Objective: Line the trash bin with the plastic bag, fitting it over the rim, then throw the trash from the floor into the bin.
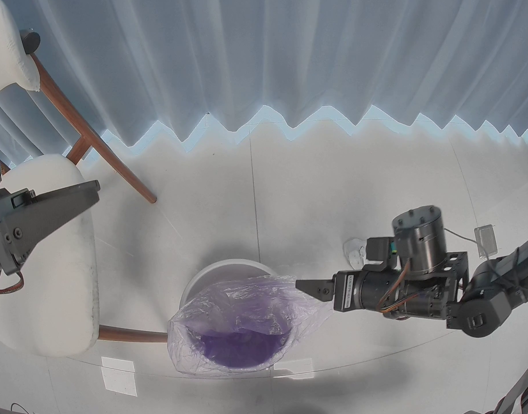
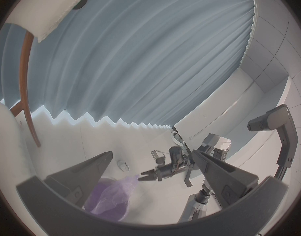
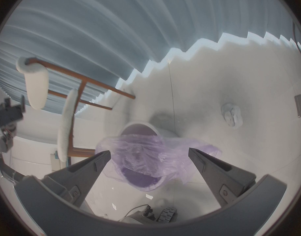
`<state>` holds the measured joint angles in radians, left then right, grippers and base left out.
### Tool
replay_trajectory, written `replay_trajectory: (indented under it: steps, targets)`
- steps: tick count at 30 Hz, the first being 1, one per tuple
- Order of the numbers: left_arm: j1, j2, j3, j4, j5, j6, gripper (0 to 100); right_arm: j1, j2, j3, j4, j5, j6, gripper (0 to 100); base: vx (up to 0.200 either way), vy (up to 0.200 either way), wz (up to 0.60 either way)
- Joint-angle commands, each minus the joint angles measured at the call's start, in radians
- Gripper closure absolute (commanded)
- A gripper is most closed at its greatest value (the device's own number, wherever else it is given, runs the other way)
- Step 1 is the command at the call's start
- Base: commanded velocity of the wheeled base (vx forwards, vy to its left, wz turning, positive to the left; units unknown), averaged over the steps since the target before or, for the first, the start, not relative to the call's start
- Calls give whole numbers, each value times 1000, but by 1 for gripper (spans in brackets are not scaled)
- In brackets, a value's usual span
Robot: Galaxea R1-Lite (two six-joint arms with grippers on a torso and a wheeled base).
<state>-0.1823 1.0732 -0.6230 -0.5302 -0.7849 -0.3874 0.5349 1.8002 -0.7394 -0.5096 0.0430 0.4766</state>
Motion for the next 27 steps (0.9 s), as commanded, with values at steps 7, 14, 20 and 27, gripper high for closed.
replay_trajectory:
  steps: [7, 14, 20, 27]
  targets:
    - [-98, 21, -40, 1, 162, -4, 0, 126, 326, 9, -75, -80, 34, 0, 0, 0, 0]
    - [-95, 79, -32, -7, 79, -14, 0, 126, 444, -18, -150, -97, 80, 0, 0, 0, 0]
    - [-114, 80, -26, -8, 61, -21, 0, 128, 453, -49, -153, -141, 94, 0, 0, 0, 0]
    - [-105, 53, -26, -8, 62, -19, 0, 129, 487, -141, -162, -178, 96, 0, 0, 0, 0]
